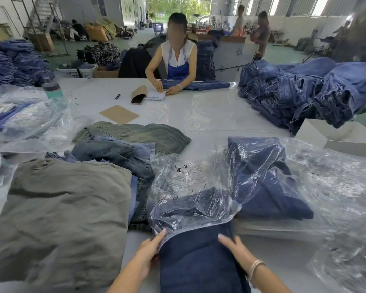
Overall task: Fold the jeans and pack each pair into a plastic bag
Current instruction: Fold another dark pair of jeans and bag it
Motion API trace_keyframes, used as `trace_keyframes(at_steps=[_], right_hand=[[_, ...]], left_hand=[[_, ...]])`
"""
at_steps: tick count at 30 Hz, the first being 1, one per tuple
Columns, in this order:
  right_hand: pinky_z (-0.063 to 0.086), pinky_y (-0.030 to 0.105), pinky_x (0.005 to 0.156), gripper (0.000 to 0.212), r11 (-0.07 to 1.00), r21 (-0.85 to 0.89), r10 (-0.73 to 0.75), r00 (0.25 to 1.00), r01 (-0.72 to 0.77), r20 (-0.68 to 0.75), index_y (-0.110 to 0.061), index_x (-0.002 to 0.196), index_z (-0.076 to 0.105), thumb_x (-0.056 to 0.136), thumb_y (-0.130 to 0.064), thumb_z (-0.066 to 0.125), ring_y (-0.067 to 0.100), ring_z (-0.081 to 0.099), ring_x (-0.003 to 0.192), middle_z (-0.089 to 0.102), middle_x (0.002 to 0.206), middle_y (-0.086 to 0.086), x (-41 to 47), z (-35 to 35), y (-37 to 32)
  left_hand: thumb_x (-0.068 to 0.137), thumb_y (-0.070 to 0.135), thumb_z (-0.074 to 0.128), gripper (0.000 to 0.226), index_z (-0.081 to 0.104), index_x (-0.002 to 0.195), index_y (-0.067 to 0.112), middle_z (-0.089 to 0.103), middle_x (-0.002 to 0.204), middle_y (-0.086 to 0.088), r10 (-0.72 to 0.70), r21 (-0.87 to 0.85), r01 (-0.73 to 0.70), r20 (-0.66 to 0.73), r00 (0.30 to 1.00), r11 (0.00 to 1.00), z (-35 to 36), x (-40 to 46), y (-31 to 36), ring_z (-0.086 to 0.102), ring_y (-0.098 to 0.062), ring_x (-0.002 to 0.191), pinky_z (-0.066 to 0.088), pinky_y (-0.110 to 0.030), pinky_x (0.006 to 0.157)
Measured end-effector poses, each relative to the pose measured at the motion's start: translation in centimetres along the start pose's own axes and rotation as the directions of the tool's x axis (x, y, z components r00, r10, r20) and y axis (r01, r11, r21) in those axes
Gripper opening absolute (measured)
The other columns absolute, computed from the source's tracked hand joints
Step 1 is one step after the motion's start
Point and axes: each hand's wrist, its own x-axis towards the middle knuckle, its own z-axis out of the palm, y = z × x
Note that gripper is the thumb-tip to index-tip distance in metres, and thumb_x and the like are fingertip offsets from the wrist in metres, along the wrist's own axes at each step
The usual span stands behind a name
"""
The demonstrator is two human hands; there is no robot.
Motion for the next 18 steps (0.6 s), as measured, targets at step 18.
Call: trace_keyframes(at_steps=[18], right_hand=[[0.046,0.034,0.066,0.016,0.739,0.650,0.063,0.980,-0.174,0.190,0.006,0.075,0.054,0.062,-0.003,0.051,0.028,0.060,0.050,0.062,0.058,0.014,-0.3,1.9,-5.6]], left_hand=[[0.070,0.048,0.079,0.068,0.065,0.122,0.008,0.061,0.128,-0.017,-0.142,-0.162,0.246,0.478,0.867,0.956,0.6,-6.5,2.9,0.053,-0.031,0.124,0.029,-0.044,0.114]])
